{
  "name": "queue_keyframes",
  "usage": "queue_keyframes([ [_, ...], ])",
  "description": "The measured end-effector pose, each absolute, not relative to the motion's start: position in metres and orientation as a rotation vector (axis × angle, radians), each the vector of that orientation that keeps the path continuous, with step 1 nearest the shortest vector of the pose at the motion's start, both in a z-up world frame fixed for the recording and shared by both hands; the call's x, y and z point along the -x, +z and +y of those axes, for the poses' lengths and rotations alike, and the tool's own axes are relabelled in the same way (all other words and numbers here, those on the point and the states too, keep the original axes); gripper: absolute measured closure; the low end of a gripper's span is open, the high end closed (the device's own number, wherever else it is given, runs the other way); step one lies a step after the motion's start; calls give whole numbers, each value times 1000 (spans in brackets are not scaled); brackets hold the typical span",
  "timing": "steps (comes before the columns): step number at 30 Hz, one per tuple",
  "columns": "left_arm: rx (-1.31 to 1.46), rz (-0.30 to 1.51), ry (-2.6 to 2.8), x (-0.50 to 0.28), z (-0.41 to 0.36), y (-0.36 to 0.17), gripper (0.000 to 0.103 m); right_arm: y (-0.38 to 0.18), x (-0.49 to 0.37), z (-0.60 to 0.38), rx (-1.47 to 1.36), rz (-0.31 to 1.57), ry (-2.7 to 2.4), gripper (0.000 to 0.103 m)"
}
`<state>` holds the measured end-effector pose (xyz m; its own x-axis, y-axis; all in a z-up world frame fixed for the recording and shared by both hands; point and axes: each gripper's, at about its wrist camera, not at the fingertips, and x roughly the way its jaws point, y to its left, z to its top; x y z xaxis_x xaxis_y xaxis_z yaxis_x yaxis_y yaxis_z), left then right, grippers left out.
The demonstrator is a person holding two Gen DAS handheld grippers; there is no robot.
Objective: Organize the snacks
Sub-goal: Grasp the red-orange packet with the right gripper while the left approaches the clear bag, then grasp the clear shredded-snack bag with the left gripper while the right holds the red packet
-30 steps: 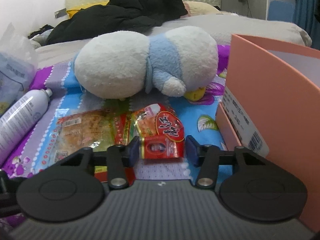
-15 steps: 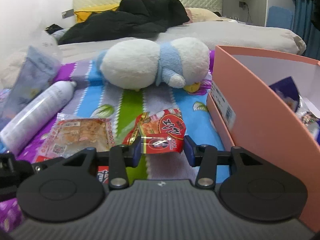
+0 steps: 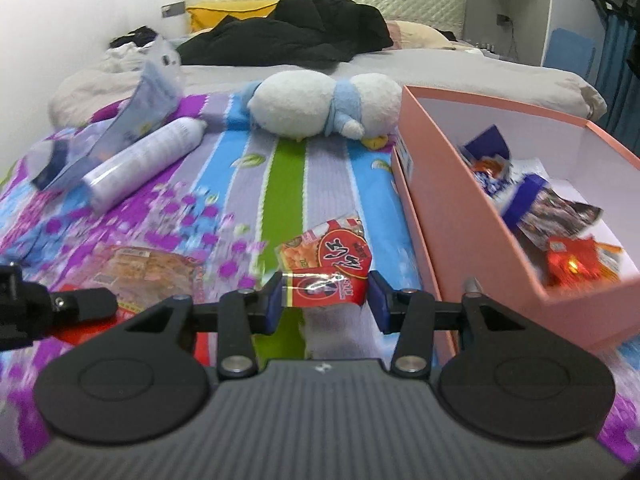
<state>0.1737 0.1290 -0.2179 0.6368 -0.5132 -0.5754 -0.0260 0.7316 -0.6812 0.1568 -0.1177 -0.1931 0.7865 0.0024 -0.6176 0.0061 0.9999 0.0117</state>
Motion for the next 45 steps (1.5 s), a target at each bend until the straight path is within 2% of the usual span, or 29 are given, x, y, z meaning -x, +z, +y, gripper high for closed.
queue_keyframes([
  [12, 655, 952, -293, -89, 128, -215, 97, -193, -57, -137, -27, 744, 64, 56],
  [24, 539, 1024, -160, -91, 123, -227, 95, -215, -54, -156, -110, 790, 89, 54],
  [25, 539, 1033, -148, -92, 123, -228, 92, -217, -54, -158, -129, 788, 100, 53],
  [26, 537, 1043, -132, -92, 124, -228, 81, -219, -54, -161, -145, 791, 112, 52],
  [27, 532, 1051, -113, -93, 124, -228, 63, -221, -55, -162, -157, 802, 125, 48],
  [28, 526, 1059, -95, -93, 125, -228, 53, -223, -56, -164, -168, 811, 141, 46],
  [29, 522, 1065, -81, -94, 125, -229, 36, -225, -57, -165, -182, 814, 153, 44],
  [30, 517, 1065, -76, -94, 126, -228, 25, -226, -57, -166, -197, 813, 157, 36],
  [31, 510, 1062, -75, -95, 127, -226, 21, -227, -58, -167, -212, 806, 161, 23],
  [32, 501, 1060, -69, -95, 127, -225, 14, -229, -58, -168, -224, 796, 168, 19],
  [34, 479, 1063, -45, -99, 127, -223, 8, -231, -61, -168, -231, 785, 189, 17],
  [45, 310, 1026, 8, -134, 108, -210, 2, -248, -76, -165, -187, 746, 219, 17],
])
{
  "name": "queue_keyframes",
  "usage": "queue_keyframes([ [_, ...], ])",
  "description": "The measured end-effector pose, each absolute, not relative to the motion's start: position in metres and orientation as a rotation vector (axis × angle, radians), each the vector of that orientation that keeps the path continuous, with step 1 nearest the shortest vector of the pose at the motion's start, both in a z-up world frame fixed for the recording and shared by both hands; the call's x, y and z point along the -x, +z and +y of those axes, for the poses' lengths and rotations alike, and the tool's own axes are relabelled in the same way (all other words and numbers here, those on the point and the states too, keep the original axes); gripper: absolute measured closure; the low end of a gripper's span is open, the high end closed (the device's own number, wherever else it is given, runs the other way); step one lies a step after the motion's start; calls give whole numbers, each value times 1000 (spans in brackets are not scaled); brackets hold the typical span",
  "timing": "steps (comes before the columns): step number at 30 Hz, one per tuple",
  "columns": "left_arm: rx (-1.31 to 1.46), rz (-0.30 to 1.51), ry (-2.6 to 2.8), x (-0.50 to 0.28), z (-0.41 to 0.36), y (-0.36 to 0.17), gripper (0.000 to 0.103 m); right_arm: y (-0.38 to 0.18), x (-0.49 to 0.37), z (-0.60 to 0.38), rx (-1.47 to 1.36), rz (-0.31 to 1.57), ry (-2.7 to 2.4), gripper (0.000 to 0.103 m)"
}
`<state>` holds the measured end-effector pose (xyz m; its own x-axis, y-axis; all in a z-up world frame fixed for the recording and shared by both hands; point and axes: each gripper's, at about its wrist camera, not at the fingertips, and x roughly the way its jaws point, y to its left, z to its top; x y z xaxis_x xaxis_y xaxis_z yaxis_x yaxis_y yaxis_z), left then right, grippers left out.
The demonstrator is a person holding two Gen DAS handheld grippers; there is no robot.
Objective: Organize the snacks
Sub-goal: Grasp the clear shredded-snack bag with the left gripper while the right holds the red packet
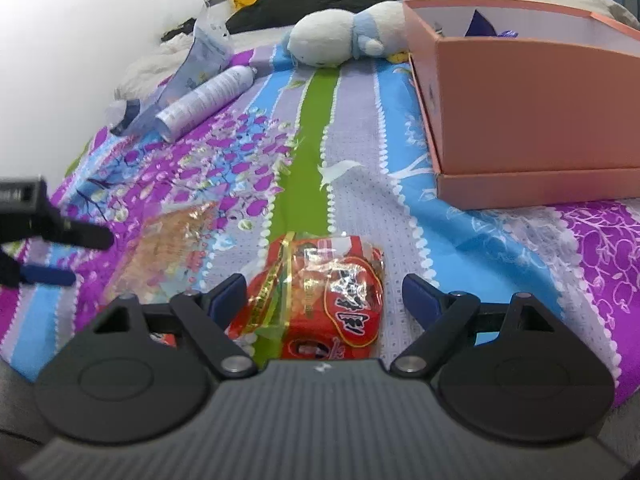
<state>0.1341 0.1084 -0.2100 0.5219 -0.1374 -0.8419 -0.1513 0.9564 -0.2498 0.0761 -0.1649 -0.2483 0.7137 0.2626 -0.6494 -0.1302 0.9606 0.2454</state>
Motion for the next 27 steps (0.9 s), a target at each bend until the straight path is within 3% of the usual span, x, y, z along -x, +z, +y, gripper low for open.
queue_keyframes([
  [9, 228, 1049, -44, -166, 81, -224, 2, -255, -79, -149, -100, 729, 244, 15],
  [14, 179, 1098, -48, -178, 67, -244, 2, -252, -81, -147, -74, 726, 227, 35],
  [15, 173, 1101, -43, -179, 66, -247, 0, -252, -82, -147, -67, 728, 217, 43],
  [23, 84, 1098, -44, -184, 52, -255, 0, -250, -83, -148, -53, 728, 208, 50],
  [27, 63, 1083, -38, -184, 48, -255, 6, -247, -82, -149, -47, 717, 197, 52],
])
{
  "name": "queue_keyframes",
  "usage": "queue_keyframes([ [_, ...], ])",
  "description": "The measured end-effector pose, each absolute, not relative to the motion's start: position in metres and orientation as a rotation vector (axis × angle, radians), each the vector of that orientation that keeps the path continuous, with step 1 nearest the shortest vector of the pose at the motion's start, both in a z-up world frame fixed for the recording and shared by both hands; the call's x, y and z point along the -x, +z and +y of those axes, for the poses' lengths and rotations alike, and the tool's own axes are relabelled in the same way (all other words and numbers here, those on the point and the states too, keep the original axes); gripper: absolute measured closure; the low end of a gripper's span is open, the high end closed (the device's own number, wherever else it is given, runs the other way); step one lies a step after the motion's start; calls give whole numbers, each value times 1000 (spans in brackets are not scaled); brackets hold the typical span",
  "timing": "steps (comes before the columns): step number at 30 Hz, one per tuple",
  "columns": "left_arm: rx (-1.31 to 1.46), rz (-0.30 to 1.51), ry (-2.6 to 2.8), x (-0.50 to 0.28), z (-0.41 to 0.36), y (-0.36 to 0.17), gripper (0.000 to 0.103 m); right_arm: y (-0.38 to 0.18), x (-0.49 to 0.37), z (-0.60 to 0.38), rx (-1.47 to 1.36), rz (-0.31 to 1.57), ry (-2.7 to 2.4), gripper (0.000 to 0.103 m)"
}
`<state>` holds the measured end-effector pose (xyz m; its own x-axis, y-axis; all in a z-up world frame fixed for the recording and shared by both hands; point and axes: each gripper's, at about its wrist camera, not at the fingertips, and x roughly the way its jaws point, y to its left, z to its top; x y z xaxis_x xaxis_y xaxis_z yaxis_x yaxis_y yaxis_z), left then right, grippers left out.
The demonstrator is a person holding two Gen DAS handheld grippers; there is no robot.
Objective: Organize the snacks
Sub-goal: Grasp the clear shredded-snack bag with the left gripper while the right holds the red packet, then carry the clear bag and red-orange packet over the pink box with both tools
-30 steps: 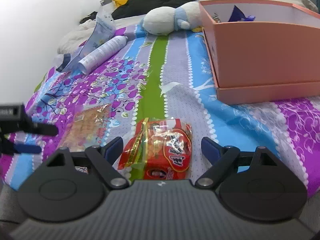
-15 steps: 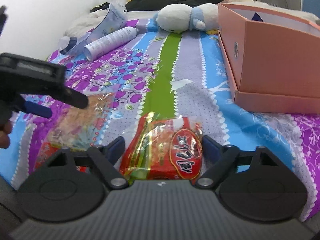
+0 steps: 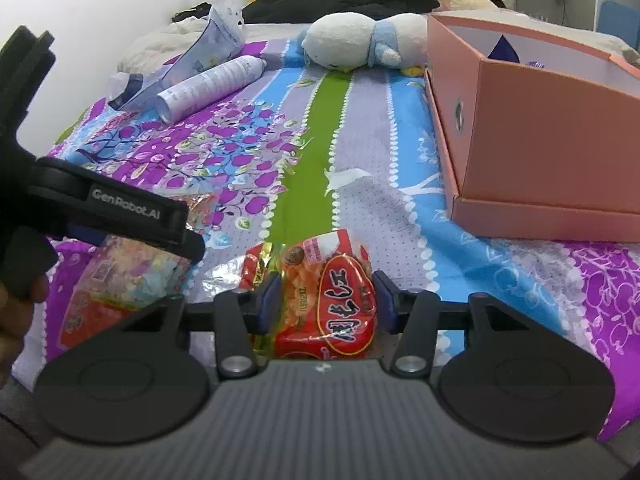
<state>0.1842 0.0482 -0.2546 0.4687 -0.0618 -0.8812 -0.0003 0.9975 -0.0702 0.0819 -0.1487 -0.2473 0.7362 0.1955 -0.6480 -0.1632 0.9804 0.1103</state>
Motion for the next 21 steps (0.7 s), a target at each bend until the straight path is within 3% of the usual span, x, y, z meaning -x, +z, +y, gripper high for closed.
queue_keyframes([
  [4, 74, 1060, -46, -184, 51, -249, 19, -243, -82, -152, -52, 706, 173, 54],
  [8, 104, 1042, -68, -183, 55, -241, 40, -238, -84, -157, -61, 695, 145, 55],
  [12, 140, 1028, -92, -181, 57, -235, 51, -231, -83, -162, -53, 675, 123, 56],
  [21, 161, 979, -134, -175, 52, -212, 57, -214, -79, -168, -46, 635, 98, 57],
])
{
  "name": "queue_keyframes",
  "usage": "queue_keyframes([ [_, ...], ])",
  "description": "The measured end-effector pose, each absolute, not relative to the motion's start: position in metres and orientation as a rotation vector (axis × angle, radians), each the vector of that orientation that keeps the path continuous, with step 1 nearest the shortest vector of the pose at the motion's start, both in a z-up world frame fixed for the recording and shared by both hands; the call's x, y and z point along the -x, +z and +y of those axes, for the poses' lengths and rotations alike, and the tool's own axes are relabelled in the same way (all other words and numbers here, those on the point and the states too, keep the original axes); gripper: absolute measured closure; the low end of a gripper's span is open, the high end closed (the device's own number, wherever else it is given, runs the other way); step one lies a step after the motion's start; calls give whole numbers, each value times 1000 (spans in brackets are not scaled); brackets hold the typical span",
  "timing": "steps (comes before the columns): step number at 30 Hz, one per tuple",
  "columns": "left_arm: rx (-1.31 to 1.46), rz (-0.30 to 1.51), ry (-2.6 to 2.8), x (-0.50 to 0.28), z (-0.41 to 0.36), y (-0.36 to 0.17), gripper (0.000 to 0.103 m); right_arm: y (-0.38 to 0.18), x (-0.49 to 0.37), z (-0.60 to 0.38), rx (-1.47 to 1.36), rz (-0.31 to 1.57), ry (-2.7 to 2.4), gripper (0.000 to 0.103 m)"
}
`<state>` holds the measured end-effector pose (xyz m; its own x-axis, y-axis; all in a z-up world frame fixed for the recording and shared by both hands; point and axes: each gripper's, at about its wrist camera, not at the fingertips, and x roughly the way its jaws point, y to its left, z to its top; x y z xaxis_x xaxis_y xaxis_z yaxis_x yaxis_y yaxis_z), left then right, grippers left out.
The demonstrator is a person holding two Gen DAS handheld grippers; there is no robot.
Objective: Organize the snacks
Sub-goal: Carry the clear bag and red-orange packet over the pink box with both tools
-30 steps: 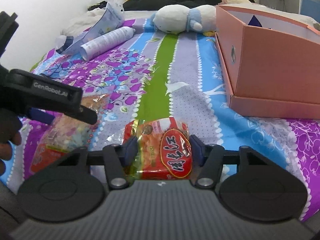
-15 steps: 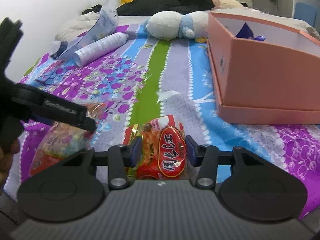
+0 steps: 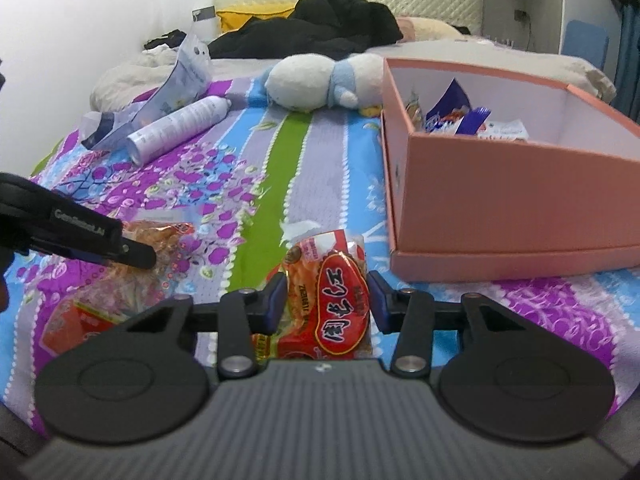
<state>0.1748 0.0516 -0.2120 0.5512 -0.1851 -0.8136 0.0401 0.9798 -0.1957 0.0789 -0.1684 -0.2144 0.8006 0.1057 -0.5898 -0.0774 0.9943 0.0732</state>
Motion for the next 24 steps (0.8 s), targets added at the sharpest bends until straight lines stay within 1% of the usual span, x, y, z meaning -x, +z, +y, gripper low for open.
queue_keyframes([
  [17, 212, 829, -208, -161, 44, -126, 57, -160, -63, -176, -47, 527, 82, 59],
  [24, 216, 797, -268, -157, 26, -106, 57, -143, -56, -189, -55, 503, 55, 59],
])
